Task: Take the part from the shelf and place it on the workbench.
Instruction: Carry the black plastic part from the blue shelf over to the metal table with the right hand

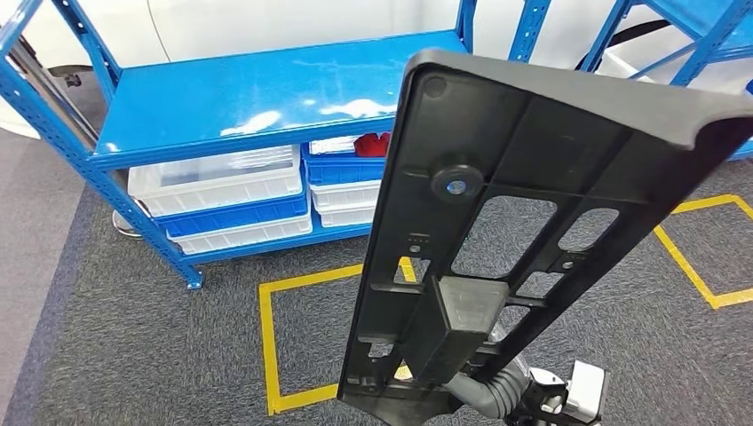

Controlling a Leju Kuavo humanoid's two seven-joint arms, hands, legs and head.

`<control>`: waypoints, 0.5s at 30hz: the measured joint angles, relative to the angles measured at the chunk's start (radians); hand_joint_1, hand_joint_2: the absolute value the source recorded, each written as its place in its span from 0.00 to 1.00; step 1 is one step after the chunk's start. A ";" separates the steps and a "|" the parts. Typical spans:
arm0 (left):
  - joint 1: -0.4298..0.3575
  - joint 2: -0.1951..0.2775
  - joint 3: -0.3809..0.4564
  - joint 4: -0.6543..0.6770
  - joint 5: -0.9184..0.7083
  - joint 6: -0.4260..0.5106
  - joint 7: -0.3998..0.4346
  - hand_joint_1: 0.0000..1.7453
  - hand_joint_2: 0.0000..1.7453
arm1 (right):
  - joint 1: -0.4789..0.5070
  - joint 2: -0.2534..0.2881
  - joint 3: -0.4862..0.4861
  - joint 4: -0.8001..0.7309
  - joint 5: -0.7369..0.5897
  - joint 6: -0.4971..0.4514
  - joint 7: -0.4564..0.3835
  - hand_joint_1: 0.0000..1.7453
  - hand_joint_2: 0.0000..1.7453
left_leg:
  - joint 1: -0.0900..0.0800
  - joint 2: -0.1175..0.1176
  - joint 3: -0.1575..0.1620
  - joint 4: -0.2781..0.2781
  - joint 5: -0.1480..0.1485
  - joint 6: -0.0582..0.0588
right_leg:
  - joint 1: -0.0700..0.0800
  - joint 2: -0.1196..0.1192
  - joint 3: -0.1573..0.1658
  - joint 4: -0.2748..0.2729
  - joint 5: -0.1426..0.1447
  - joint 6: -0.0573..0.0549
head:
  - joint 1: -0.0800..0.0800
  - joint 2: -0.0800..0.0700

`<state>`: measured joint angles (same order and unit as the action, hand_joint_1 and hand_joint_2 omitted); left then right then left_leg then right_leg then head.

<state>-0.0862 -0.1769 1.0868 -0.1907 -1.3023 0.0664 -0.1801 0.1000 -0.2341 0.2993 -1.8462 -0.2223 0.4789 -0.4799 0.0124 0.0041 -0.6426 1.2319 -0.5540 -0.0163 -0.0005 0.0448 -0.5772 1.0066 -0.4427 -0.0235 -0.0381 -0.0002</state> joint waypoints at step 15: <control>0.003 0.001 -0.025 0.000 -0.038 -0.004 0.006 0.00 1.00 | 0.148 0.010 -0.035 -0.110 0.054 -0.031 -0.006 0.86 1.00 | 0.005 0.042 0.100 -0.235 0.088 0.040 | -0.014 -0.043 -0.119 0.249 -0.101 0.063 | 0.000 0.000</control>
<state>-0.0833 -0.1757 1.0620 -0.1907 -1.3402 0.0626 -0.1738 0.2481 -0.2242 0.2638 -1.9560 -0.1688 0.4481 -0.4864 0.0170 0.0466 -0.5425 0.9968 -0.4659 0.0241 -0.0148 0.0020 -0.6964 1.2558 -0.5440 0.0394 -0.0381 -0.0002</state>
